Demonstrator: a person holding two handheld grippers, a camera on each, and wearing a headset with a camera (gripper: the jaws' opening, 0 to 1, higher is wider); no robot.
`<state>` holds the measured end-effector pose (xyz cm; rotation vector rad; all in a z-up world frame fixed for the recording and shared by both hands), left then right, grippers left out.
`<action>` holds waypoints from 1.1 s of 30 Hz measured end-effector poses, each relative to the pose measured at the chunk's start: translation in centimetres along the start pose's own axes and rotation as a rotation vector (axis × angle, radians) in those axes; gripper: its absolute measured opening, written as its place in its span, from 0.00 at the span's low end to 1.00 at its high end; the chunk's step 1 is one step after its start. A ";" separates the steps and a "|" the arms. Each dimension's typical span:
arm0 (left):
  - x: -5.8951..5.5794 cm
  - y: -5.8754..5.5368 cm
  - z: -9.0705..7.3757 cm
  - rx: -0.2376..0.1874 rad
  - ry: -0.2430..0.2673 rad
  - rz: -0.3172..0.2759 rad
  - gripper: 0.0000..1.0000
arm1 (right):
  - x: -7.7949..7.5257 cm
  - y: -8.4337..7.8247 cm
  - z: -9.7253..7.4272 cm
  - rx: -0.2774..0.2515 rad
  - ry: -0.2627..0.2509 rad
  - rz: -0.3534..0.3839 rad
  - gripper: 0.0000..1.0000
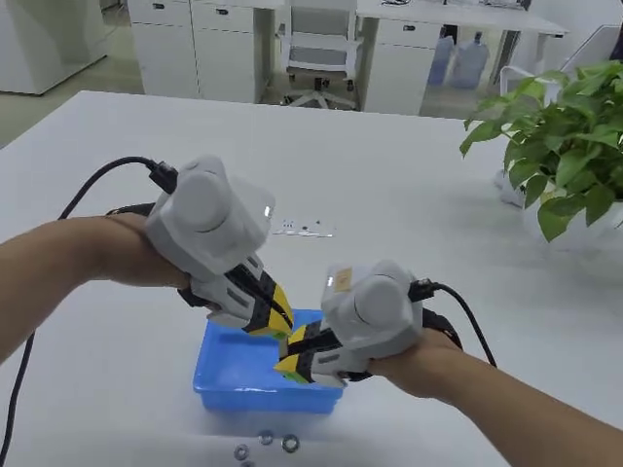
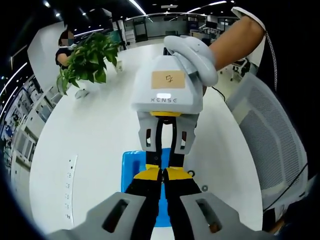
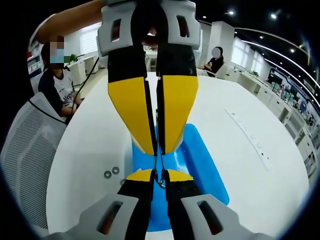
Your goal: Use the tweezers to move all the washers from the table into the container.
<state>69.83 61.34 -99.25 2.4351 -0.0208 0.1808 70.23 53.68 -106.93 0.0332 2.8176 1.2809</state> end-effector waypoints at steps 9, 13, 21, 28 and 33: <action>0.4 -1.1 0.7 0.004 -0.003 -0.019 0.06 | -0.5 -0.6 1.1 0.007 0.013 0.024 0.10; 0.4 -1.4 1.0 0.006 -0.004 -0.022 0.06 | -0.5 -0.9 1.4 0.015 0.020 0.026 0.10; 0.5 -1.6 1.1 0.008 -0.003 -0.023 0.06 | -0.6 -1.1 1.5 0.023 0.022 0.023 0.10; 0.4 -1.5 1.0 0.010 -0.001 -0.021 0.06 | -0.5 -1.0 1.4 0.023 0.023 0.022 0.11; 0.3 -1.2 0.7 0.008 0.006 -0.015 0.06 | -0.5 -0.9 1.1 0.018 0.017 0.017 0.11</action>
Point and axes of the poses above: the centre of the closed fingertips' face, and the gripper's own axes: z roughly forward along the fingers, x roughly to its left, y roughly out of its top, the point moved 8 cm from there along -z, roughly backward along the fingers, and after that the axes turned 3 degrees about y, right-handed, at the moved point
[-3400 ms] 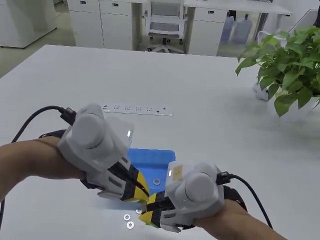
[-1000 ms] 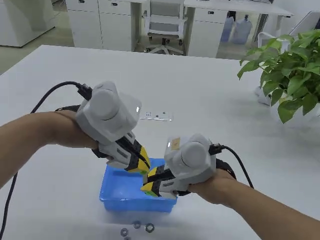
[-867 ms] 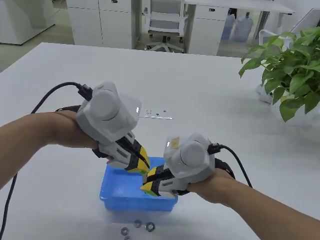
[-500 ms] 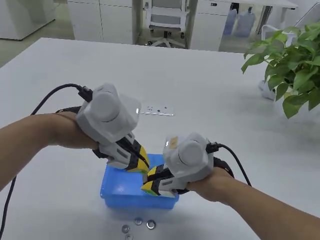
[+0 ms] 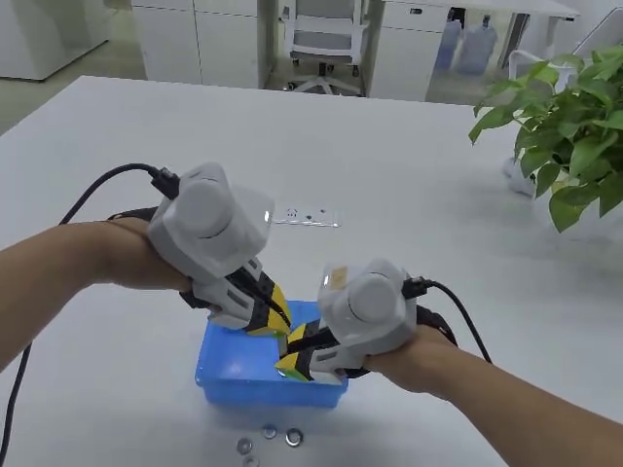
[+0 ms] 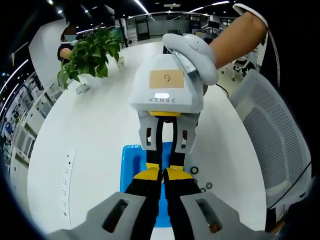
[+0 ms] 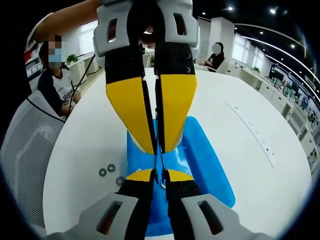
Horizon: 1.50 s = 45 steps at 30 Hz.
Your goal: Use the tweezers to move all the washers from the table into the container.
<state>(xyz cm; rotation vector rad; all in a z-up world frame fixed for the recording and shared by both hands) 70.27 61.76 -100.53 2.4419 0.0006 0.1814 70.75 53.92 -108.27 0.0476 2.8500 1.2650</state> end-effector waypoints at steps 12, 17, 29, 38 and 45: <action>-0.3 0.8 -0.8 0.002 0.012 0.016 0.06 | 0.4 0.7 -1.0 -0.015 -0.018 -0.011 0.11; -0.6 1.2 -1.2 -0.003 0.014 0.015 0.06 | 0.8 1.0 -1.4 -0.018 -0.025 -0.020 0.11; -1.4 2.4 -2.5 0.004 0.023 0.035 0.06 | 1.8 2.1 -2.6 -0.034 -0.050 -0.036 0.11; -2.6 3.1 -3.5 0.008 0.037 0.052 0.06 | 2.9 2.8 -3.2 -0.044 -0.068 -0.056 0.12; -3.8 2.8 -3.9 0.015 0.035 0.048 0.06 | 4.0 3.0 -3.0 -0.046 -0.060 -0.061 0.12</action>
Point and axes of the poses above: the centre of the closed fingertips' face, and the gripper's own axes: z roughly forward along the fingers, x roughly to its left, y roughly out of its top, the point moved 8 cm from there along -z, roughly backward along the fingers, and after that the axes turned 3 degrees about y, right-handed, at the moved point
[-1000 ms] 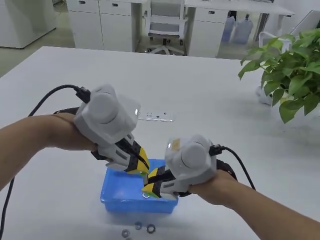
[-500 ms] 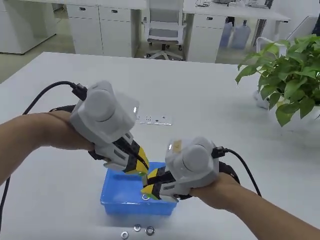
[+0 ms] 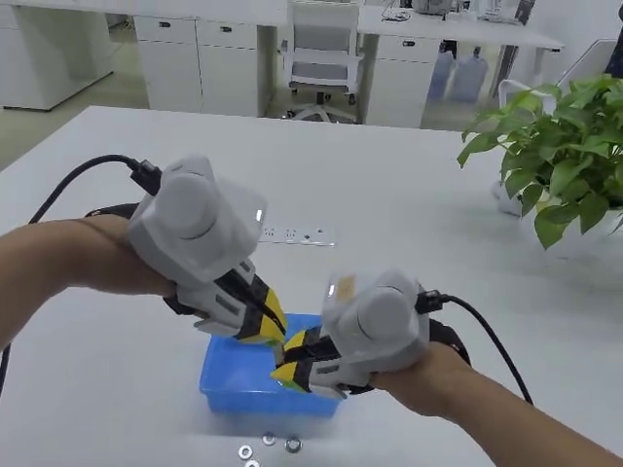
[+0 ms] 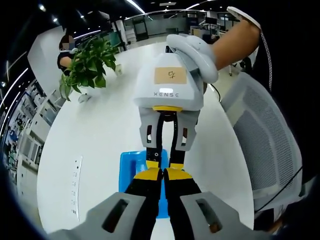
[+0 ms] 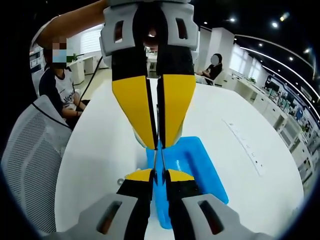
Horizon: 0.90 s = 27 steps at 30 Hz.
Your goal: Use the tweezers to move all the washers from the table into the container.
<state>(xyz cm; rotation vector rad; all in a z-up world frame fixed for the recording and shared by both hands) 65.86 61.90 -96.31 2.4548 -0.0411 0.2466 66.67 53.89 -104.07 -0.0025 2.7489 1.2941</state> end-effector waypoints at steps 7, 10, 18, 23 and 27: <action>-1.3 -0.8 0.1 0.006 -0.013 -0.016 0.06 | 1.5 -0.3 0.8 0.006 0.026 0.004 0.12; -1.9 -1.1 0.3 0.007 -0.019 -0.025 0.06 | 2.0 -0.3 1.2 0.010 0.037 0.004 0.12; -2.9 -2.0 0.6 0.016 -0.041 -0.034 0.06 | 3.3 -0.7 2.0 0.012 0.061 0.015 0.12; -3.5 -2.7 0.8 0.019 -0.046 -0.045 0.06 | 3.8 -1.0 2.4 0.015 0.068 0.015 0.12; -4.1 -3.1 1.0 0.019 -0.047 -0.048 0.06 | 4.4 -1.2 2.9 0.019 0.079 0.011 0.12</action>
Point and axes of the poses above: the centre of the closed fingertips' face, and the gripper's own axes: z roughly forward along the fingers, x roughly to its left, y roughly out of its top, the point moved 8 cm from there along -z, roughly backward along the fingers, and after that the axes turned 3 degrees about y, right-handed, at the moved point
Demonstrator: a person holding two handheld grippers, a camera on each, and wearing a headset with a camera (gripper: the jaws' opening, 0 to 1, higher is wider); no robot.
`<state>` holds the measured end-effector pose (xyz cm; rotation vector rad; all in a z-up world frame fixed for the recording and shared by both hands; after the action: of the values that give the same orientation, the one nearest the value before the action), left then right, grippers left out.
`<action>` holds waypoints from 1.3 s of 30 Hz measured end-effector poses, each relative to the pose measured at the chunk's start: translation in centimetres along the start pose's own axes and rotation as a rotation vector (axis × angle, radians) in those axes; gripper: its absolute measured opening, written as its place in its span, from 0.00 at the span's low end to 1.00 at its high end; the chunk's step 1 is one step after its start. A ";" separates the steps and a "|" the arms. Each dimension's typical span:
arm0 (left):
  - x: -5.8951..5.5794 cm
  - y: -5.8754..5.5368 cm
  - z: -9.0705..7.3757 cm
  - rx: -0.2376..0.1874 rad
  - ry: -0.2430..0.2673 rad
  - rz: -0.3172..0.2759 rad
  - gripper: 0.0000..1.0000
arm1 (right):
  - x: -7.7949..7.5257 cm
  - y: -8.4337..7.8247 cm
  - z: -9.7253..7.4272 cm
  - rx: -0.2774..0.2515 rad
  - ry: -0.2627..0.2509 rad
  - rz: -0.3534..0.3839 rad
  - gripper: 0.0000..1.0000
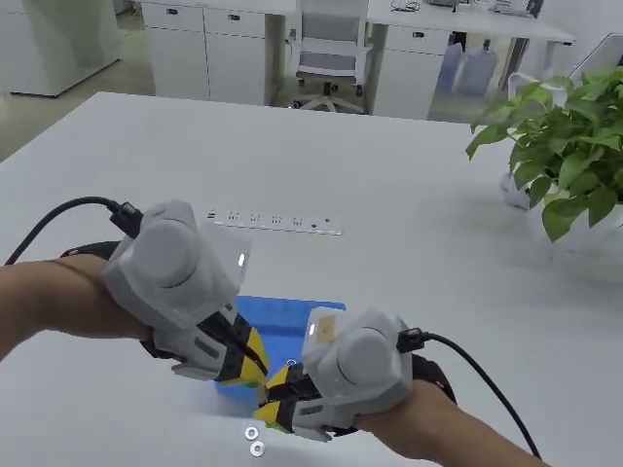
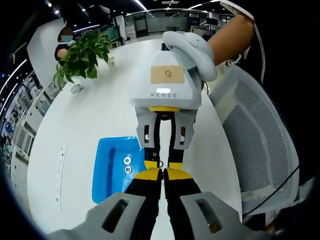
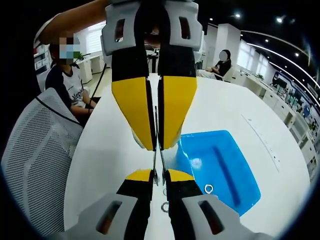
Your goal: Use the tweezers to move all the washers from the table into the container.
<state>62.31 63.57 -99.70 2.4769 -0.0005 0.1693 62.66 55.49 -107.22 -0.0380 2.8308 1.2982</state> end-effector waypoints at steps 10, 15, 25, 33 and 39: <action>-1.1 -0.8 0.5 0.005 -0.014 -0.014 0.06 | 0.9 -0.5 0.8 0.008 0.024 -0.005 0.12; -1.3 -0.9 0.8 0.009 -0.021 -0.017 0.06 | 1.1 -0.8 1.1 0.013 0.032 -0.006 0.12; -1.8 -1.1 1.1 0.014 -0.030 -0.020 0.06 | 1.6 -1.1 1.5 0.012 0.044 -0.003 0.13; -2.1 -1.3 1.4 0.019 -0.041 -0.023 0.06 | 2.0 -1.3 1.9 0.022 0.054 -0.007 0.13; -2.2 -1.4 1.6 0.025 -0.045 -0.025 0.06 | 2.1 -1.5 2.1 0.024 0.060 -0.003 0.13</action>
<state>60.35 63.62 -102.11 2.5035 0.0134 0.1036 60.67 56.14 -109.80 -0.0823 2.8941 1.2837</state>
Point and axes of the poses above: the centre of the closed fingertips' face, and the gripper's own axes: z roughly forward along the fingers, x roughly to its left, y roughly out of its top, the point moved 8 cm from there along -z, roughly backward along the fingers, and after that the axes turned 3 degrees about y, right-handed, at the moved point
